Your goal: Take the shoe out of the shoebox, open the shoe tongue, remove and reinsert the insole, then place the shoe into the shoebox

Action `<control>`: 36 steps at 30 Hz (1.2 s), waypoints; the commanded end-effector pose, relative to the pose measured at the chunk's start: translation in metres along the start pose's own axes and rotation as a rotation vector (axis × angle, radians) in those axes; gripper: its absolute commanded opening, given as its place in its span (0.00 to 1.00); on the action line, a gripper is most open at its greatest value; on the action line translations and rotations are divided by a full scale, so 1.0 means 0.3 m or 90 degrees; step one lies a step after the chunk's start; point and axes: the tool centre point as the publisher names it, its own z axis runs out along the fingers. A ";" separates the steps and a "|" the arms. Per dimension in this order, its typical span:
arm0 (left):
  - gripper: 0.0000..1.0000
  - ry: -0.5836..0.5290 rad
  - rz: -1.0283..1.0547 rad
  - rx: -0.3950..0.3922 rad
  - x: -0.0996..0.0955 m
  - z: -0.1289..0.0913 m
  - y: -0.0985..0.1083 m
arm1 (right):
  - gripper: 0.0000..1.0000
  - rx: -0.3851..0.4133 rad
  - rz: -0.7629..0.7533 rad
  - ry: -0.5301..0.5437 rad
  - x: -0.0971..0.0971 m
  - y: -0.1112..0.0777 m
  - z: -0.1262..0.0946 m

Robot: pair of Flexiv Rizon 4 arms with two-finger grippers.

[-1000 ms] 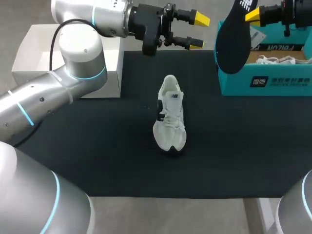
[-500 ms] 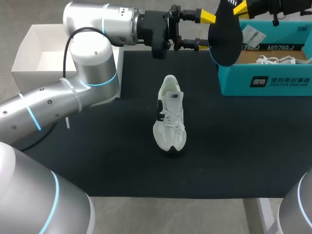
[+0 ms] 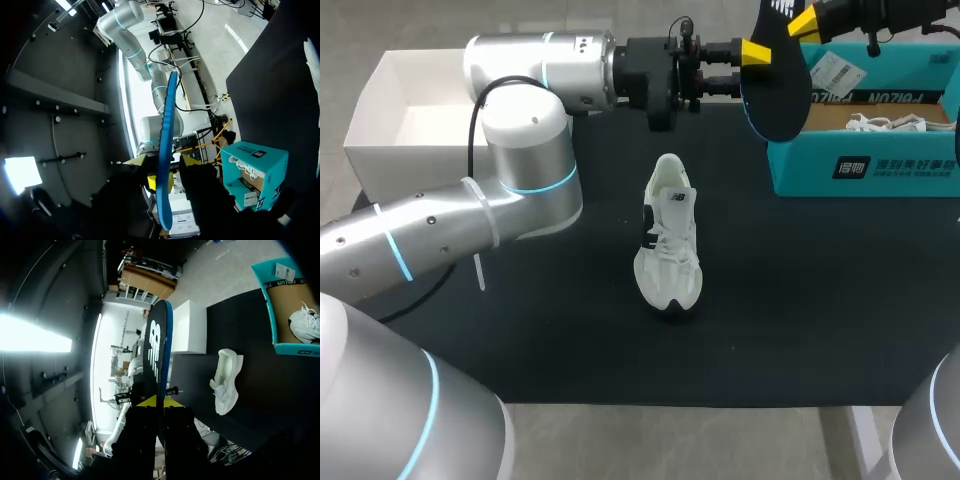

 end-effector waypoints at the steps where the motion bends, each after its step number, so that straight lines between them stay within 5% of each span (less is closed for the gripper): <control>1: 0.17 -0.005 -0.001 -0.002 0.012 0.038 0.009 | 0.00 -0.010 -0.003 0.005 0.001 -0.011 0.011; 3: 0.00 -0.005 -0.002 -0.001 0.017 0.046 0.007 | 0.00 -0.009 -0.003 0.007 0.002 -0.012 0.013; 8: 0.00 0.000 0.000 0.000 0.025 0.046 -0.001 | 0.00 -0.027 -0.012 0.000 -0.006 -0.015 0.006; 9: 0.00 0.000 0.000 0.000 0.025 0.042 -0.002 | 0.29 -0.027 -0.012 0.000 -0.007 -0.015 0.005; 10: 0.00 0.001 0.001 0.000 0.024 0.038 -0.004 | 1.00 -0.030 -0.014 0.002 -0.008 -0.016 0.003; 23: 0.00 0.032 -0.009 -0.005 0.011 -0.035 0.000 | 1.00 -0.074 -0.155 0.014 0.091 -0.083 -0.063; 36: 0.00 0.068 -0.079 0.001 0.001 -0.126 0.008 | 1.00 -0.119 -0.228 0.034 0.186 -0.290 -0.095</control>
